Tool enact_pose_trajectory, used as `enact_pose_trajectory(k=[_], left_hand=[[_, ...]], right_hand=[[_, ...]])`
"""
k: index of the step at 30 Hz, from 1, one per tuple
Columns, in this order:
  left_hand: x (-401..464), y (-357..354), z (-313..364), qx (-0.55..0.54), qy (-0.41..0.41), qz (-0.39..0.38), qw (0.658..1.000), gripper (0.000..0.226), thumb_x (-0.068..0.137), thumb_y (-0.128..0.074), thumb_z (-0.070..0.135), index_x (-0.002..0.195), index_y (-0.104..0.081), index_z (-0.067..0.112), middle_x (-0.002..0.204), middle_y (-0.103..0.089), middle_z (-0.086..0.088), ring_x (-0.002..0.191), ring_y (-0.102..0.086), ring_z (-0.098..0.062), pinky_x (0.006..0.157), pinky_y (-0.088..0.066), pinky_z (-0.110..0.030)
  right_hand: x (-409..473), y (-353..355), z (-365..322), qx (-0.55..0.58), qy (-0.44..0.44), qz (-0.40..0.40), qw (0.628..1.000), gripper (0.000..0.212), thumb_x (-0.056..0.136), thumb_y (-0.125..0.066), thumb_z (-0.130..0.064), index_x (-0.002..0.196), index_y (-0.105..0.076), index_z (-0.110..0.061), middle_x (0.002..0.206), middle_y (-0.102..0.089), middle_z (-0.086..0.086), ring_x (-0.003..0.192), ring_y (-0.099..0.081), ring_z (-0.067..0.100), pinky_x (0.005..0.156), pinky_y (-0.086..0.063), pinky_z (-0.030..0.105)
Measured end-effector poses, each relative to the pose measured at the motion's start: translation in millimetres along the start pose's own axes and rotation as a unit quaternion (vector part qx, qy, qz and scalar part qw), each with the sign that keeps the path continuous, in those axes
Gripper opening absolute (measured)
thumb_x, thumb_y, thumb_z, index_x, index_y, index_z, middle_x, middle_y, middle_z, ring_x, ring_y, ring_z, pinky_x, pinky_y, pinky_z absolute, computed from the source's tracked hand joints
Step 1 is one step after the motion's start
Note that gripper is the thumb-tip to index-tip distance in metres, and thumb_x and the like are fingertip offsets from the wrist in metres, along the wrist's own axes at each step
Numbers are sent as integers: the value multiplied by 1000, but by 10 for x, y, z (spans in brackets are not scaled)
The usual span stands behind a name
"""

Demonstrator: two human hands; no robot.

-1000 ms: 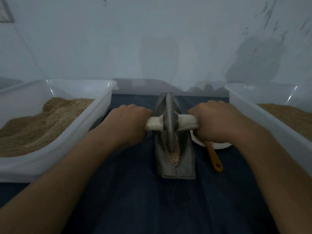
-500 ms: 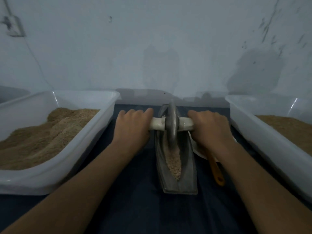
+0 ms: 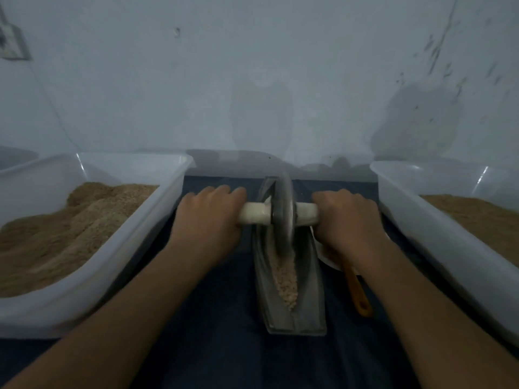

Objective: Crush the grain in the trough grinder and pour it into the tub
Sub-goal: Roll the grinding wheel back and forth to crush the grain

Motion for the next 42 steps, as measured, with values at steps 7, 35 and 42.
enact_pose_trajectory(k=[7, 35, 42], left_hand=[[19, 17, -48, -31, 13, -74, 997, 18, 88, -64, 35, 94, -48, 32, 95, -65, 2, 88, -66, -27, 69, -46, -35], [-90, 237, -106, -102, -17, -200, 974, 24, 86, -67, 29, 86, -46, 41, 94, -64, 12, 85, -63, -17, 72, -49, -36], [80, -130, 54, 25, 18, 13, 999, 23, 91, -66, 22, 99, -45, 23, 101, -60, -3, 95, -60, -30, 72, -33, -38]], right_hand=[[-76, 88, 88, -11, 71, -25, 997, 16, 81, -65, -25, 83, -49, -28, 78, -53, -3, 67, -45, 18, 54, -31, 31], [-183, 309, 71, 16, 85, -100, 991, 14, 75, -70, -30, 69, -57, -33, 68, -56, -10, 62, -55, 12, 54, -35, 28], [-5, -112, 12, -26, 34, 83, 996, 11, 90, -59, -17, 95, -50, -22, 81, -50, -1, 73, -49, 25, 59, -28, 33]])
Point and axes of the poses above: each hand's wrist, its own x-axis towards the middle knuckle, its own y-axis out of the back of the hand, z = x × y, the point moved 1 cm from there along x, towards the middle knuckle
